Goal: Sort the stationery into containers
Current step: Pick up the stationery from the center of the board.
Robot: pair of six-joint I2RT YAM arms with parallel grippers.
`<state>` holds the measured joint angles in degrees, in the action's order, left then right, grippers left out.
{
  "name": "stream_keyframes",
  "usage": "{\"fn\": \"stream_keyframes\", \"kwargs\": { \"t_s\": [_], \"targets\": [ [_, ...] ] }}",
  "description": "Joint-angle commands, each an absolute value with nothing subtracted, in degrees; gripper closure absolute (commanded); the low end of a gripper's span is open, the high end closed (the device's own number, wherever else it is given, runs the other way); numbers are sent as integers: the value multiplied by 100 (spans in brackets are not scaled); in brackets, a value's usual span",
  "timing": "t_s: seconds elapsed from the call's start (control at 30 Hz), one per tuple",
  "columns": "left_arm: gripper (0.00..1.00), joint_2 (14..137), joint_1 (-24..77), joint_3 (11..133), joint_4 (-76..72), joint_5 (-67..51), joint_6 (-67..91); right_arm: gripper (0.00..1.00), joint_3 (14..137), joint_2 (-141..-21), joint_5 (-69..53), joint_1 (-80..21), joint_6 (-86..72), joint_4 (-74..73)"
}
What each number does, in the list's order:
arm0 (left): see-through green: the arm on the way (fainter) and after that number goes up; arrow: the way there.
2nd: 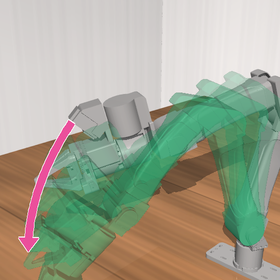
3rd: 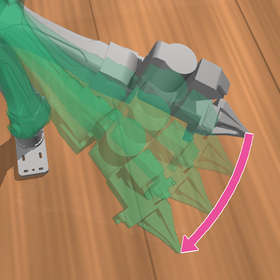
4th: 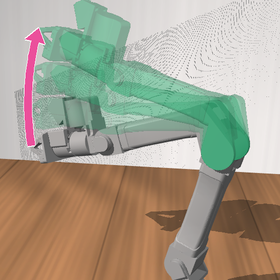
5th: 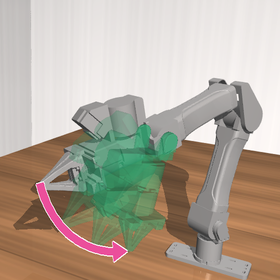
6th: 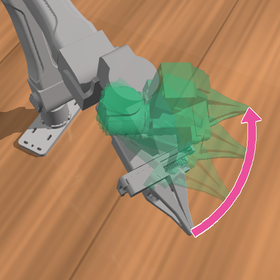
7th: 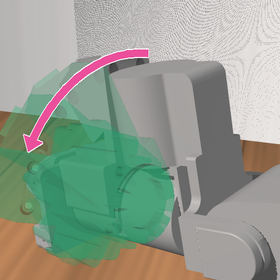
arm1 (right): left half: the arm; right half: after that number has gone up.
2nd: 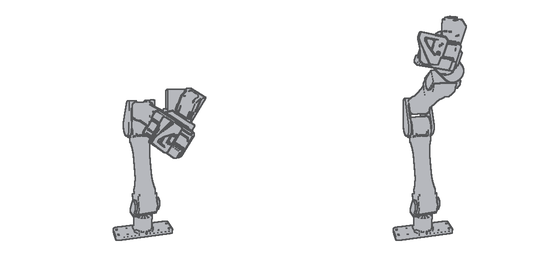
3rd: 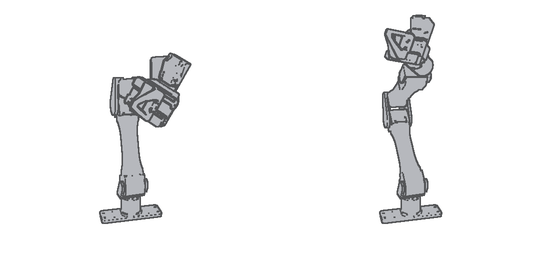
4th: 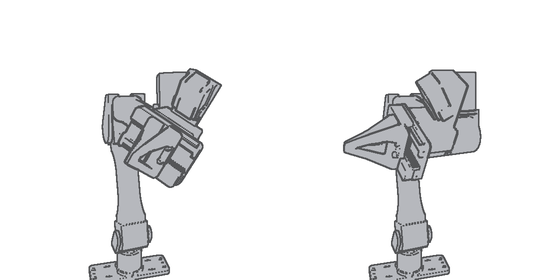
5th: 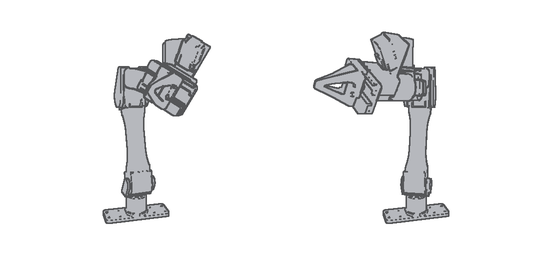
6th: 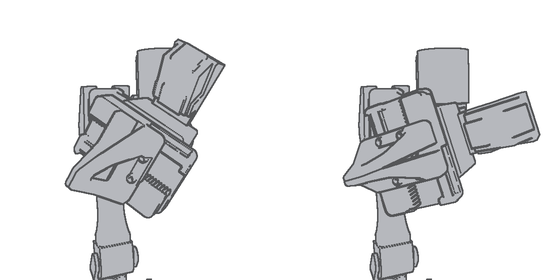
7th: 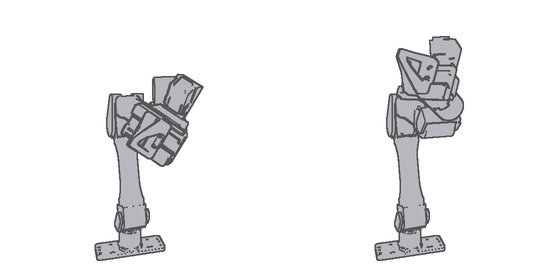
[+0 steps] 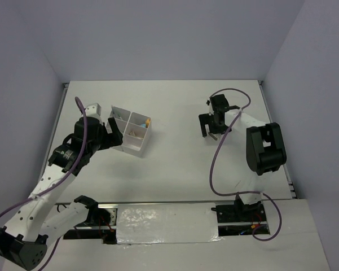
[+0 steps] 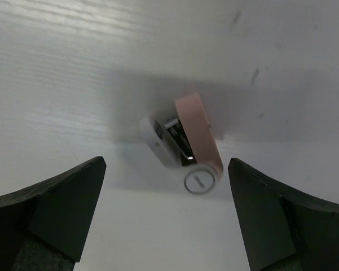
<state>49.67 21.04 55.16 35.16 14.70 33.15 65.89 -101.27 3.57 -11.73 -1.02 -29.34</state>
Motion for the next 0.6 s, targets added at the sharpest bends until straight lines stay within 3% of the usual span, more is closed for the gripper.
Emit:
{"fn": "stream_keyframes", "kwargs": {
  "t_s": [0.0,0.1,0.13,0.2,0.4,0.53,0.57],
  "targets": [
    [1,4966,2083,5248,3446,1073,2971,3,7092,-10572,-165,-1195,439,-3084],
    [1,4940,2083,5221,3358,1029,2971,12,7119,-10766,-333,-1195,361,-3033],
    [1,4939,2074,5238,3340,1011,2962,28,7145,-10828,-334,-1195,334,-3024],
    [1,4922,2083,5282,3331,967,2953,41,7180,-10889,-229,-1195,264,-3146],
    [1,4887,2083,5274,3313,870,2988,45,7005,-10741,-9,-1186,79,-3156],
    [1,4808,2083,5273,3043,381,3259,82,6428,-9569,-577,-1466,-270,-2553],
    [1,4808,2083,5273,3041,256,3261,83,6277,-9563,-580,-1468,-272,-2549]
  ]
}}
